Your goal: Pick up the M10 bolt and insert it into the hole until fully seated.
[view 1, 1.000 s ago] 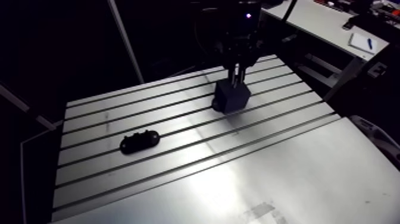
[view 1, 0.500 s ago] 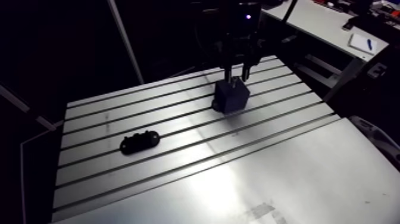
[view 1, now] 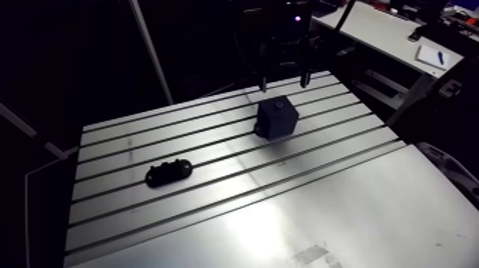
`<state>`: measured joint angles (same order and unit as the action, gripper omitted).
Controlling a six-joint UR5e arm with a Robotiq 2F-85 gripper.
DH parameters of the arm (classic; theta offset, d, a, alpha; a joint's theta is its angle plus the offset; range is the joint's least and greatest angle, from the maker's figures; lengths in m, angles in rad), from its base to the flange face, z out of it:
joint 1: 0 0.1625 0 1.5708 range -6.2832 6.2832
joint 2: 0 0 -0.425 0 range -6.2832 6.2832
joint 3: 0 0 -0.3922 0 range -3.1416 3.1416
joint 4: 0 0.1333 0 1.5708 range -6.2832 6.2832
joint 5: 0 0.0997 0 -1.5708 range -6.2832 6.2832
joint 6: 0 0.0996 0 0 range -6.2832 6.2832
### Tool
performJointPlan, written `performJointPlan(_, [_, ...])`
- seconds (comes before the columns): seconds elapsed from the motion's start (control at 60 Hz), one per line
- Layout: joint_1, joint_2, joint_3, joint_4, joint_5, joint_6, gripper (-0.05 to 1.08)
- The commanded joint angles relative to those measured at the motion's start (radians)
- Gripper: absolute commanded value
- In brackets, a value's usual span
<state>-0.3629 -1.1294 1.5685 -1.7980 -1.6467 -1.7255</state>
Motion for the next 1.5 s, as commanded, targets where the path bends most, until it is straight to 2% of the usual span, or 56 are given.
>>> performJointPlan(0.017, [0.007, -0.028, 0.000, -0.001, 0.001, -0.003, 0.00])
performJointPlan(0.317, [0.015, -0.092, -0.020, 0.014, 0.011, -0.005, 0.00])
performJointPlan(0.433, [0.055, -0.110, -0.063, 0.090, 0.012, -0.006, 0.00])
performJointPlan(0.533, [0.115, -0.126, -0.131, 0.182, 0.014, 0.008, 0.00])
performJointPlan(0.683, [0.140, -0.160, -0.172, 0.236, 0.017, 0.008, 0.00])
performJointPlan(0.717, [0.153, -0.173, -0.187, 0.257, 0.024, 0.008, 0.00])
performJointPlan(0.933, [0.227, -0.214, -0.211, 0.274, 0.039, 0.010, 0.00])
performJointPlan(1.233, [0.239, -0.243, -0.274, 0.291, 0.041, 0.008, 0.00])
performJointPlan(1.5, [0.264, -0.265, -0.263, 0.272, 0.038, 0.008, 0.00])
